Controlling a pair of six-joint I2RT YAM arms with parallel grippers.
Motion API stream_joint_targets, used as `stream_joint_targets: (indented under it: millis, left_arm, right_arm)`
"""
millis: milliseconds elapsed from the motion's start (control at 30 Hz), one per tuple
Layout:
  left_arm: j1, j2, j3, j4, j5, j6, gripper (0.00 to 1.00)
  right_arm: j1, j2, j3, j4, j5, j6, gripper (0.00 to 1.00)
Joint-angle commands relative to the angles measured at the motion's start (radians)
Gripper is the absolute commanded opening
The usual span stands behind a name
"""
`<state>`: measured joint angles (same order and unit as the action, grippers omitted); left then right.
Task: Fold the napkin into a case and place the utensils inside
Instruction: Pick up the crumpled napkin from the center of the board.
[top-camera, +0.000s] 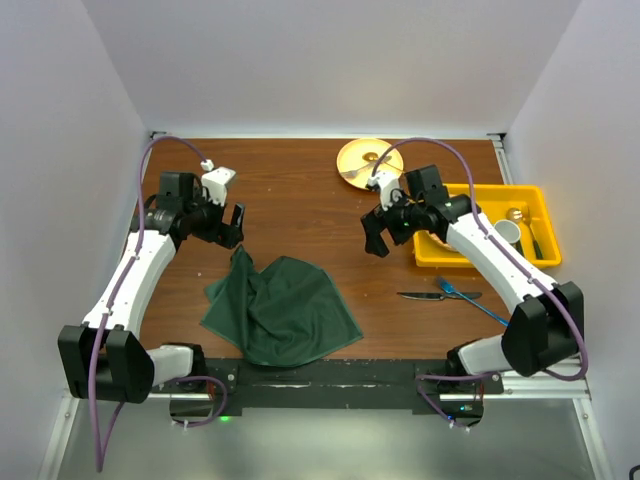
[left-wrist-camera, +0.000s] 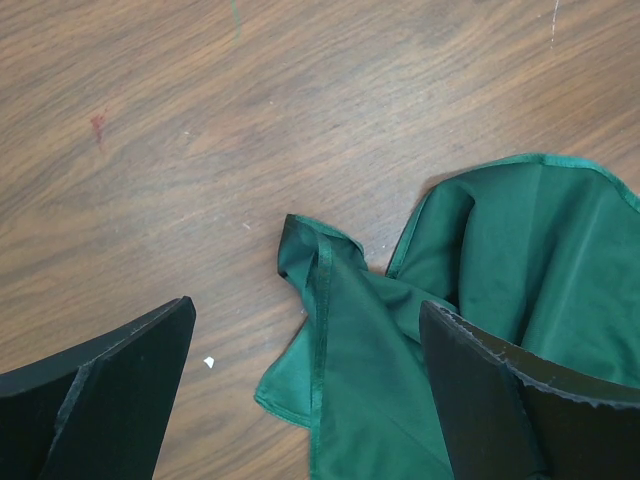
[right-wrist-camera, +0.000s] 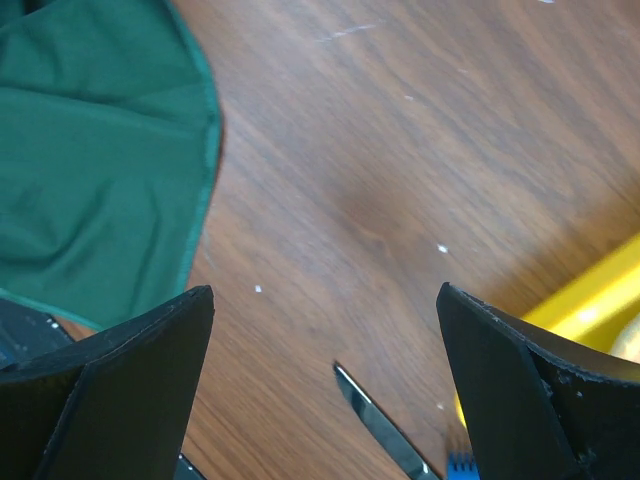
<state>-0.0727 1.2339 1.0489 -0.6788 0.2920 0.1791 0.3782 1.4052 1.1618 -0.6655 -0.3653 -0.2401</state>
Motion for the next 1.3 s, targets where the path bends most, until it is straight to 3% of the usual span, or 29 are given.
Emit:
stream_joint_targets:
  millis: [0,433,600,767,967,1033,1133,1200,1267]
  left_arm:
    - [-0.001,-0.002,-0.003,0.001,0.015,0.031,1.00]
    - [-0.030,0.258,0.020,0.038,0.028,-0.020,1.00]
    - [-0.038,0.329,0.036,0.031,0.041,-0.013,0.84]
    - [-0.038,0.371,0.025,0.035,0.102,-0.018,0.76]
    - [-0.036,0.423,0.037,0.012,0.108,-0.026,0.52]
    - [-0.035,0.426,0.054,-0.001,0.107,-0.021,0.38]
    - [-0.026,0.420,0.077,-0.011,0.099,-0.030,0.19]
    - [-0.004,0.417,0.101,-0.025,0.111,-0.026,0.06]
    - [0.025,0.395,0.117,-0.038,0.142,-0.023,0.00]
  right_arm:
    - [0.076,0.035,0.012,0.044,-0.034,0.001,0.98]
    - [0.266,0.388,0.219,0.211,-0.017,0.094,0.98]
    - [0.338,0.526,0.301,0.251,0.011,0.105,0.98]
    - [0.355,0.612,0.366,0.279,0.025,0.127,0.98]
    - [0.387,0.702,0.444,0.273,-0.020,0.147,0.92]
    - [0.409,0.716,0.453,0.274,-0.021,0.144,0.86]
    - [0.418,0.742,0.466,0.259,-0.029,0.140,0.58]
    - [0.415,0.752,0.479,0.216,-0.047,0.127,0.25]
    - [0.410,0.735,0.483,0.190,-0.032,0.110,0.00]
